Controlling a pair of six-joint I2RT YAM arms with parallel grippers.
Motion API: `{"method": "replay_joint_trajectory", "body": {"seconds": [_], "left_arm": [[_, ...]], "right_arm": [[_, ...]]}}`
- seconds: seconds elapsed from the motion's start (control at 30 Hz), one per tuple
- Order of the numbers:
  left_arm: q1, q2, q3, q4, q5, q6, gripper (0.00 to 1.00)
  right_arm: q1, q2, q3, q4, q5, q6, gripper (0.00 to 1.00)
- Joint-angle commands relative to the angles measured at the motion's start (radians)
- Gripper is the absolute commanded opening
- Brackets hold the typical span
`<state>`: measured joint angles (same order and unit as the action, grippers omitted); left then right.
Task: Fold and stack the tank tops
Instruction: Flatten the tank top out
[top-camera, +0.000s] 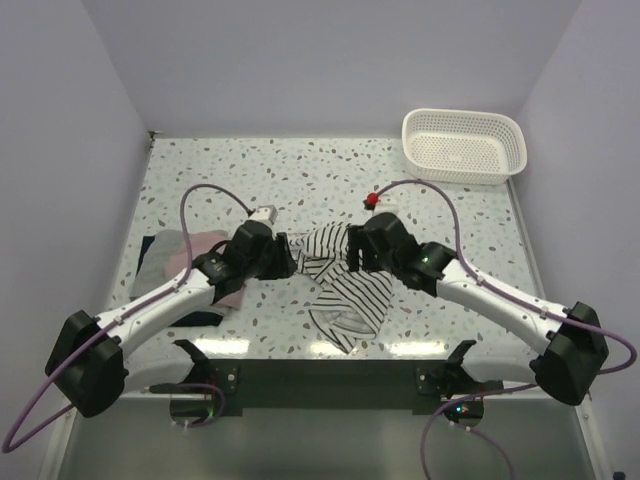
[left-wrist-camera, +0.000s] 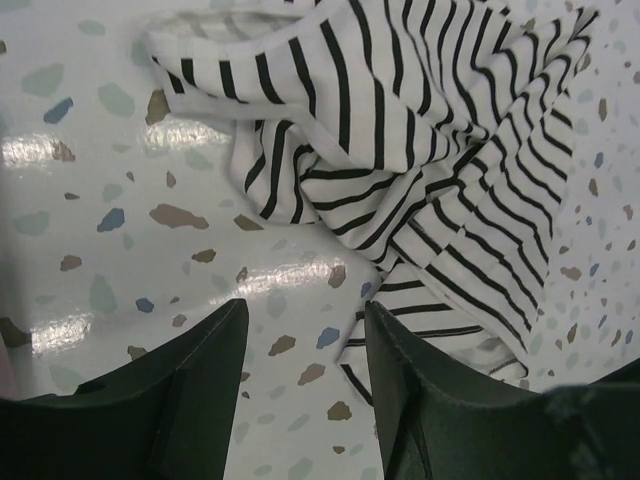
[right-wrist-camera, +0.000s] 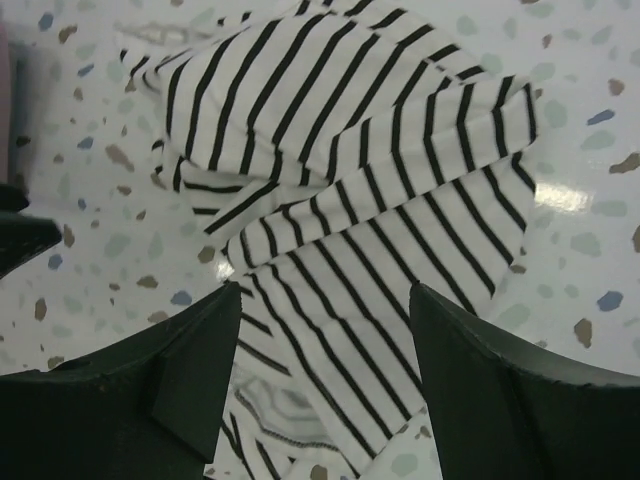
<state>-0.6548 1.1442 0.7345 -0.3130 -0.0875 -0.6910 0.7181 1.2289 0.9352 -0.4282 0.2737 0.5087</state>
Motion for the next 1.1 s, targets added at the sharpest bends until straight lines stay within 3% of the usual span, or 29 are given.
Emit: {"method": "replay_joint_trajectory", "body": {"seconds": [0.0,0.07,0.27,0.47,0.77,1.07], "left_arm": [[0.006,0.037,-0.035,0.115,0.072,-0.044,0.54],[0.007,0.068,-0.043,0.132,0.077,-0.054,0.54],[0.049,0.08,-0.035,0.143,0.069,-0.077,0.53],[0.119,0.042,-0.03,0.124,0.083,-0.065,0.53],[0.141,0.026,-0.032,0.115,0.115,-0.051,0.53],[0.147,0.015,-0.03,0.112,0.126,-0.045,0.53]], "right_arm": [[0.166,-0.026,-0.015,-0.03,0.132,0.111,0.71],[0.252,0.025,-0.003,-0.034,0.16,0.131,0.64],[0.346,0.199,0.085,-0.064,0.24,0.214,0.46],[0.348,0.328,0.126,-0.026,0.275,0.26,0.46],[0.346,0.469,0.206,-0.046,0.329,0.294,0.45],[0.346,0.489,0.212,-0.078,0.358,0.318,0.45]]}}
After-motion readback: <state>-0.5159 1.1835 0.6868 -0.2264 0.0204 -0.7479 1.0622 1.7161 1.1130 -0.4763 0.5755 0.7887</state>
